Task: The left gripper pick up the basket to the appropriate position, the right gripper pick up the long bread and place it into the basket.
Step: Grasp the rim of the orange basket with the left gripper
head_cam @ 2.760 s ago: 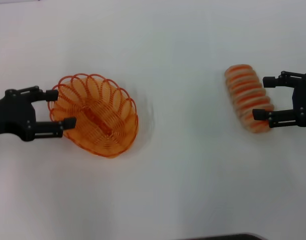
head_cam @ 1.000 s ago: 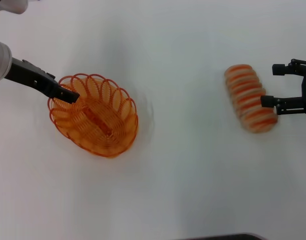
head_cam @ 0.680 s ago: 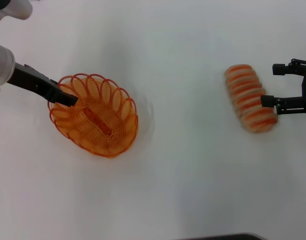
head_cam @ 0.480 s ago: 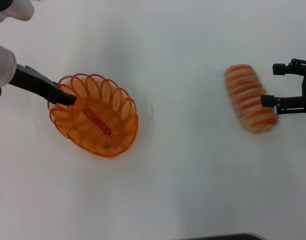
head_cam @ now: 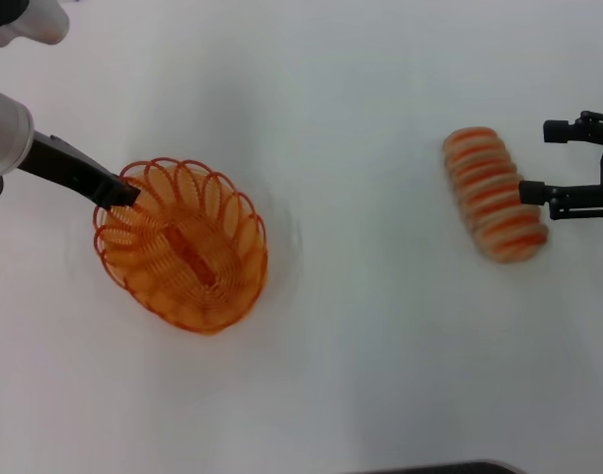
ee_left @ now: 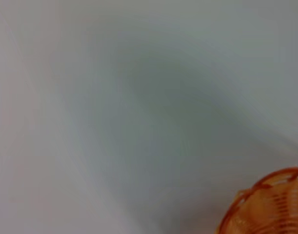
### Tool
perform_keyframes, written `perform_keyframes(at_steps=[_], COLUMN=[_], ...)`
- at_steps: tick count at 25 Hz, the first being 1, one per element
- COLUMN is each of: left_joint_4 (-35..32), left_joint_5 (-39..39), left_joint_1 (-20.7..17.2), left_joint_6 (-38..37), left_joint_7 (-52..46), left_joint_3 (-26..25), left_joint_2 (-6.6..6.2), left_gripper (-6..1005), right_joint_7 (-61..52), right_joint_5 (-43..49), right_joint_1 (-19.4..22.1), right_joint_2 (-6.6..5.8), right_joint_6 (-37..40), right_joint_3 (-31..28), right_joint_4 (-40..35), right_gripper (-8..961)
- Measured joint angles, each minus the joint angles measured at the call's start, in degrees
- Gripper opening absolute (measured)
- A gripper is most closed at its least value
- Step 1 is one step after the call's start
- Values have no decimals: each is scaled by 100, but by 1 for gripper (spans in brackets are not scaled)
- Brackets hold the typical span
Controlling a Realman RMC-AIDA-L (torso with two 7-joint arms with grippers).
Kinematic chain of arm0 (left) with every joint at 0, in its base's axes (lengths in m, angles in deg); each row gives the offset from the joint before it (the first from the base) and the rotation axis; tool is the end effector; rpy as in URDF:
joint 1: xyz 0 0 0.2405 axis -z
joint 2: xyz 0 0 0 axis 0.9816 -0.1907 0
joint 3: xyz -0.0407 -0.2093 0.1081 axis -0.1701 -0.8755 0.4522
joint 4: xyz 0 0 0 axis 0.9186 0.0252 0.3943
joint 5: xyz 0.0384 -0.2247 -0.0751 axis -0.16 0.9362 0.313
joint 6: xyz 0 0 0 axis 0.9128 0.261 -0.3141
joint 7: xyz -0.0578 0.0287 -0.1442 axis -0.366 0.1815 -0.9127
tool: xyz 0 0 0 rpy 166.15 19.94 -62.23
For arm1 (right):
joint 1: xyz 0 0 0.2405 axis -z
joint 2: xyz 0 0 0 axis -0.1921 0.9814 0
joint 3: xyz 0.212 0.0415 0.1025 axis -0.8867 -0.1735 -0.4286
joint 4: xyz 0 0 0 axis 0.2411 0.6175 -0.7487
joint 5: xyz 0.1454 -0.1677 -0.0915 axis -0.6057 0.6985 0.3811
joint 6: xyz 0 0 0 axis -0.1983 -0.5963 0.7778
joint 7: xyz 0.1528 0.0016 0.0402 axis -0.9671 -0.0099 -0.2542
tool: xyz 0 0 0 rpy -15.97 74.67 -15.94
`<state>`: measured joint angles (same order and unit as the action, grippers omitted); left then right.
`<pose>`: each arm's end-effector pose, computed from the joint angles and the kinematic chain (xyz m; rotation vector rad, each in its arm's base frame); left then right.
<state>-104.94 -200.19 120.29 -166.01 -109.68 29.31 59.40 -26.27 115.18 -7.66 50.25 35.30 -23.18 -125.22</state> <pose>-0.2336 0.4076 -0.0086 -2.5806 -0.9690 0.3855 0.3301 0.3041 0.0807 -2.6091 0.5605 0.4813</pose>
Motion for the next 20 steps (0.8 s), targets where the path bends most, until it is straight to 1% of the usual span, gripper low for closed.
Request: perform_keyframes(at_steps=[5, 8, 11, 14, 20], left_joint_4=[-26, -53, -58, -61, -70], left_joint_5=[1, 38, 49, 16, 55], left_joint_1=[26, 86, 184, 316, 536], left_joint_6=[6, -81, -207, -332, -616], left_joint_7=[-57, -212, -486, -995, -1877], left_joint_3=[-28, -67, -104, -100, -142], left_joint_2=[0, -5, -12, -16, -99], left_gripper=[174, 143, 135, 126, 107], right_joint_7=[-1, -1, -1, -1, 1], right_joint_5=[0, 0, -11, -27, -35], right_joint_1=[-5, -7, -8, -8, -30], right_joint_2=[0, 0, 0, 1, 0], right_joint_6=[3, 3, 3, 3, -3], right_joint_3=[-9, -13, -27, -99, -221], right_joint_4=[-4, -6, -7, -8, -8], right_gripper=[941, 941, 941, 941, 941])
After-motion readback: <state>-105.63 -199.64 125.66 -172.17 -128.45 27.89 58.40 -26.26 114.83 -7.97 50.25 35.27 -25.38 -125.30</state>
